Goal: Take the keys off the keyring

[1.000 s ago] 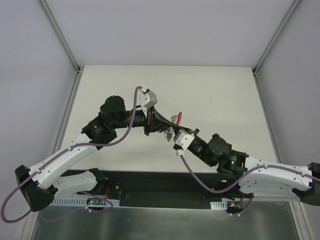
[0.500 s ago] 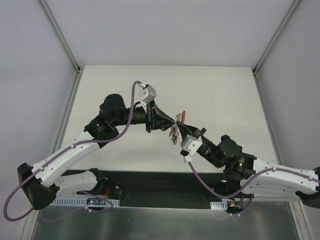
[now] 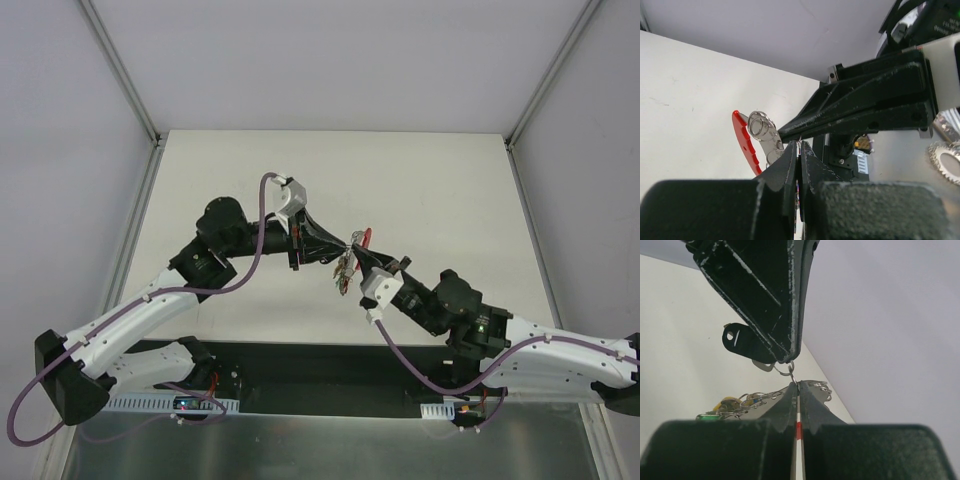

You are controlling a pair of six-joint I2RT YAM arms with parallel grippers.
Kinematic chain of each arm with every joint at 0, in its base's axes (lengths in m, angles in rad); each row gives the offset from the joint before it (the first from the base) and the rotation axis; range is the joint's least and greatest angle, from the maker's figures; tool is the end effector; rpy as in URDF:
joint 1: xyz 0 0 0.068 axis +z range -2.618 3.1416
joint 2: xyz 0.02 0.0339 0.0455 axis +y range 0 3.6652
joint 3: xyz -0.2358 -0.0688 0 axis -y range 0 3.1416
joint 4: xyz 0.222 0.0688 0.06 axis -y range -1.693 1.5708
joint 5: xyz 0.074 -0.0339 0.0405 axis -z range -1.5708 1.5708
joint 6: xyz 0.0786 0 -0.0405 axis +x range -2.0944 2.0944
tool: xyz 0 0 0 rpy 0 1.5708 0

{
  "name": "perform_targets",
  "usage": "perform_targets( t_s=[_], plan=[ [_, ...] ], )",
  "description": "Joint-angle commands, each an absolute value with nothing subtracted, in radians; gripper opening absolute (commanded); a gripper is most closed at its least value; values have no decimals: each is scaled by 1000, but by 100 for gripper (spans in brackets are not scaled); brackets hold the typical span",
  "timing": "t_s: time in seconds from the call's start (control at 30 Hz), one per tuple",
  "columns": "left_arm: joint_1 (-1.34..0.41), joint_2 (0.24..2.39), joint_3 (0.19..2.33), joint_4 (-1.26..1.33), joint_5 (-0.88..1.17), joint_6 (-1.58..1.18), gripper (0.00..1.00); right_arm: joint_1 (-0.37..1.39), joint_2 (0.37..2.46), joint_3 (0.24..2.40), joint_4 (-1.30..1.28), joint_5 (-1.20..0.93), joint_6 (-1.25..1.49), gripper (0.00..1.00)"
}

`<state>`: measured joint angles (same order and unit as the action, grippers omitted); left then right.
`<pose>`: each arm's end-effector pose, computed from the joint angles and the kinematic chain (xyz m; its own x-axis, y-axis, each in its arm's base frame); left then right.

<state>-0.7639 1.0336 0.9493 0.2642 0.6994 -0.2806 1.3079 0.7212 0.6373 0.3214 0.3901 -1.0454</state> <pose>0.1510 -0.2147 0.3812 -0.1491 -0.1506 -0.9773 0.9839 0.0757 -0.1618 0.0839 0.1967 0.3449 0.7202 -0.4028 -0.5649 -0.3469 0.4961 -0.7960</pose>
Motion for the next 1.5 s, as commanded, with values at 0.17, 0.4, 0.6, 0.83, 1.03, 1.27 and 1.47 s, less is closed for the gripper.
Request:
perform_targets(
  t_s=[0.17, 0.4, 0.6, 0.83, 1.03, 1.27, 1.47],
  plan=[
    [-749, 954, 899, 293, 839, -28, 0, 1289, 712, 741, 330, 469, -943, 0],
    [-749, 977, 904, 299, 908, -9, 0, 1287, 723, 752, 311, 479, -925, 1],
    [-753, 1006, 925, 301, 953, 15, 0, 1287, 742, 762, 299, 482, -913, 0],
    [-764, 1031, 948, 296, 970, 11, 0, 1285, 750, 767, 298, 491, -904, 0],
    [-764, 986, 917, 258, 897, 28, 0, 1272, 720, 755, 313, 522, -878, 0],
    [-762, 963, 888, 206, 864, 71, 0, 1262, 695, 746, 319, 523, -867, 0],
    [-764, 977, 882, 175, 824, 112, 0, 1264, 684, 736, 337, 548, -871, 0]
  ],
)
